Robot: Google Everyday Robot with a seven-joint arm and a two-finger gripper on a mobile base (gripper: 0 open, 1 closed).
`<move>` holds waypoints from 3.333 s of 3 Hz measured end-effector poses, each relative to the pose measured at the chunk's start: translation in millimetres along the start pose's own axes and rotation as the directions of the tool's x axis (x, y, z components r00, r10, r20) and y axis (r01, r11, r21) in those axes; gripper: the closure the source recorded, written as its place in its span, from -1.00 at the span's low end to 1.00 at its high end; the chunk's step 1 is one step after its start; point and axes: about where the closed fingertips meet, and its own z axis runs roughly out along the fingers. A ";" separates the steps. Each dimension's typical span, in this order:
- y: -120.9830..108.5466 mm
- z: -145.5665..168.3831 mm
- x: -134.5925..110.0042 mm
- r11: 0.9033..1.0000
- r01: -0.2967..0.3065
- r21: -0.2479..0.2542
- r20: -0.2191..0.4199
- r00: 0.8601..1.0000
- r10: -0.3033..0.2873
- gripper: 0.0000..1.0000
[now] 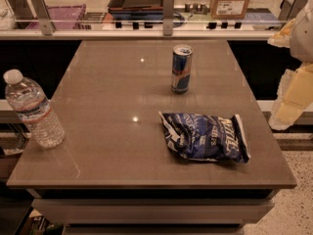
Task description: Move redbull can near water bottle
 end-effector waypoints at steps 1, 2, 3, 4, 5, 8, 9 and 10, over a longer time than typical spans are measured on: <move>0.0 0.0 0.0 1.000 0.000 0.000 0.000 1.000 0.000 -1.00; -3.0 -0.4 -1.2 1.000 -0.024 0.019 0.034 0.999 0.023 -1.00; -9.0 5.0 -3.3 0.997 -0.054 0.048 0.096 0.994 0.050 -1.00; -29.0 27.1 -16.9 0.991 -0.109 0.081 0.254 0.963 0.085 -1.00; -46.9 48.4 -31.3 0.982 -0.167 0.089 0.386 0.915 0.121 -1.00; -75.1 103.6 -67.3 0.942 -0.333 -0.034 0.628 0.726 0.279 -1.00; -92.8 123.9 -67.6 0.935 -0.350 -0.056 0.681 0.671 0.292 -1.00; -106.2 136.8 -71.8 0.935 -0.348 -0.068 0.708 0.643 0.291 -1.00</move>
Offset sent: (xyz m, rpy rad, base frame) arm 0.0084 -0.0011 -0.0008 0.0915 -0.0481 -0.0441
